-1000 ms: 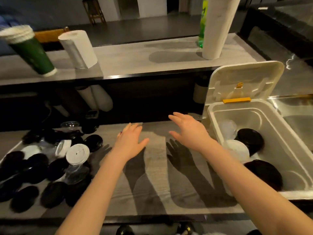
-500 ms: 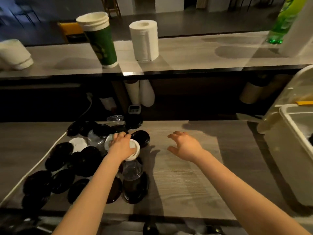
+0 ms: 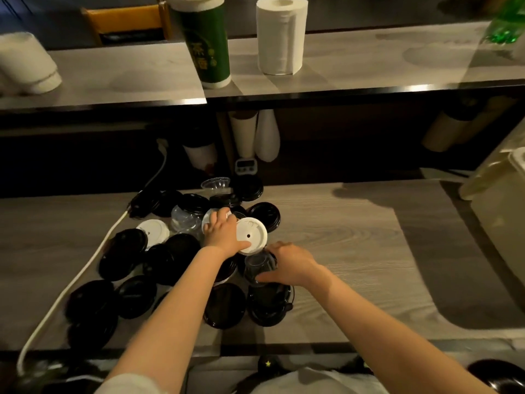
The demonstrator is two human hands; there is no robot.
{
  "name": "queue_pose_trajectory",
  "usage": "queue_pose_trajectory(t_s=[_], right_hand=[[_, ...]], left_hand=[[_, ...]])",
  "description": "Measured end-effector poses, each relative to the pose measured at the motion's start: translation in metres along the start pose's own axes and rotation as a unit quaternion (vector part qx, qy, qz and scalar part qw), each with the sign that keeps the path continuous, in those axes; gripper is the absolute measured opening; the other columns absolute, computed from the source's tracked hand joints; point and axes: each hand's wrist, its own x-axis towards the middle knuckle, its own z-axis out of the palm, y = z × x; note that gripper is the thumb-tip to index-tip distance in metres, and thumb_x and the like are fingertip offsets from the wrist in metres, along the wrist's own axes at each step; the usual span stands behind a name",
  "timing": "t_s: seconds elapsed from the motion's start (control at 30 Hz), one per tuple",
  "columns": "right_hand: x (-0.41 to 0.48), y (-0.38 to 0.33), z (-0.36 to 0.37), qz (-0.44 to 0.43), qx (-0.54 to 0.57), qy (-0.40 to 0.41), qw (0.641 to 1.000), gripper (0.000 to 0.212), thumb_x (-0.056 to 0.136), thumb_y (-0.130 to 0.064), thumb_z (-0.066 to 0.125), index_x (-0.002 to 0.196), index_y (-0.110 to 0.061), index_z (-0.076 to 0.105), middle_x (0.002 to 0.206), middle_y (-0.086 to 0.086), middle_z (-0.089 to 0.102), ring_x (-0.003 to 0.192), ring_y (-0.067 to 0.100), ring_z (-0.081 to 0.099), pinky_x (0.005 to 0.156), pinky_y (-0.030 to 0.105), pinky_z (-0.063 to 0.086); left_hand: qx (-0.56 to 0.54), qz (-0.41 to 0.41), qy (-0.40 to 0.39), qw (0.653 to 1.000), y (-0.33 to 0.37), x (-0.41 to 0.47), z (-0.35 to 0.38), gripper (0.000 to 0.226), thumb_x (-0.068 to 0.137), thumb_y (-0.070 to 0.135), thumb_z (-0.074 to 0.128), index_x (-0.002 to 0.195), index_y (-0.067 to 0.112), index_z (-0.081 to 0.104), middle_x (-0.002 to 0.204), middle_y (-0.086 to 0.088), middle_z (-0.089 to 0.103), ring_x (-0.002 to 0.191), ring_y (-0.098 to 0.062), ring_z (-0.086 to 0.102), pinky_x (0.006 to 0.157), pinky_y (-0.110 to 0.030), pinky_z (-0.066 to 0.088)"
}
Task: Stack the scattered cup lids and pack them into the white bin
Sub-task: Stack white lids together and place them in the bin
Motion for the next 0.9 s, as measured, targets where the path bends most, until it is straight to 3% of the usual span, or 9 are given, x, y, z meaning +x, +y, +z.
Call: queue_pose_trajectory(t_s=[0.1,0.17,0.27,0.33,0.4,0.57,0.67,0.8,0.9], right_hand=[[0.006,-0.005,0.013,0.008,0.024,0.029,0.999,0.064,0.073,-0.056,0.069,0.126,-0.025,0.051,0.121,-0.002,0.057,0.112,0.019,0.053,0.083,0.035,0.05],[0.007,-0.005,0.016,0.013,0.049,0.044,0.998,0.056,0.071,-0.049,0.071,0.117,-0.022,0.054,0.113,-0.002,0.06,0.105,0.019,0.056,0.077,0.034,0.051],[0.004,0.0,0.008,0.034,0.116,0.063,0.991,0.052,0.071,-0.038,0.073,0.115,-0.021,0.052,0.108,-0.002,0.061,0.097,0.018,0.059,0.077,0.034,0.052],[0.0,0.006,-0.001,0.049,0.168,0.078,0.981,0.061,0.07,-0.035,0.075,0.122,-0.02,0.047,0.113,0.0,0.058,0.1,0.019,0.058,0.081,0.034,0.051],[-0.005,0.013,-0.012,0.053,0.208,0.106,0.971,0.066,0.071,-0.034,0.077,0.126,-0.019,0.044,0.12,0.001,0.054,0.107,0.019,0.054,0.083,0.031,0.047],[-0.023,0.034,-0.047,0.051,0.256,0.198,0.945,0.069,0.073,-0.029,0.076,0.132,-0.022,0.04,0.121,-0.002,0.048,0.109,0.014,0.049,0.086,0.027,0.042],[-0.04,0.053,-0.068,0.051,0.241,0.251,0.936,0.063,0.072,-0.03,0.077,0.127,-0.021,0.047,0.121,-0.002,0.048,0.106,0.011,0.049,0.094,0.032,0.044],[-0.07,0.082,-0.099,0.069,0.239,0.31,0.918,0.068,0.069,-0.033,0.082,0.125,-0.017,0.048,0.117,-0.007,0.048,0.105,0.006,0.046,0.089,0.022,0.039],[-0.094,0.111,-0.116,0.072,0.254,0.355,0.897,0.069,0.065,-0.034,0.084,0.122,-0.021,0.047,0.115,-0.009,0.051,0.109,0.007,0.049,0.09,0.022,0.039]], left_hand=[[-0.022,0.011,0.02,0.999,0.0,-0.001,0.001,0.067,0.077,0.042,0.071,0.128,0.011,0.04,0.151,-0.003,0.018,0.139,-0.026,0.012,0.11,-0.04,0.019],[-0.027,0.023,0.037,0.999,0.0,-0.001,0.001,0.063,0.078,0.039,0.07,0.125,0.011,0.04,0.145,-0.004,0.027,0.135,-0.026,0.019,0.108,-0.039,0.023],[-0.114,0.011,0.035,0.993,-0.001,0.001,0.003,0.042,0.08,0.03,0.069,0.105,0.015,0.039,0.121,-0.008,0.05,0.118,-0.03,0.041,0.097,-0.042,0.038],[-0.186,-0.01,0.03,0.982,0.0,0.002,0.001,0.035,0.083,0.025,0.066,0.095,0.019,0.034,0.102,-0.008,0.057,0.097,-0.03,0.054,0.08,-0.04,0.046],[-0.226,-0.026,0.043,0.973,0.003,0.001,-0.004,0.033,0.085,0.022,0.064,0.093,0.019,0.033,0.088,-0.003,0.053,0.083,-0.026,0.054,0.067,-0.035,0.042],[-0.329,0.001,0.104,0.939,0.021,0.001,-0.028,0.033,0.083,0.018,0.068,0.095,0.017,0.037,0.076,0.002,0.047,0.069,-0.015,0.049,0.054,-0.023,0.035],[-0.366,0.034,0.143,0.919,0.044,0.001,-0.044,0.035,0.08,0.019,0.072,0.095,0.015,0.041,0.074,0.005,0.052,0.068,-0.011,0.05,0.055,-0.021,0.034],[-0.42,0.083,0.153,0.891,0.091,-0.001,-0.062,0.036,0.079,0.019,0.073,0.095,0.013,0.042,0.069,0.001,0.057,0.067,-0.016,0.051,0.059,-0.028,0.038],[-0.445,0.102,0.154,0.876,0.131,-0.004,-0.071,0.035,0.078,0.019,0.073,0.095,0.013,0.043,0.069,0.0,0.057,0.064,-0.015,0.051,0.057,-0.028,0.039]])
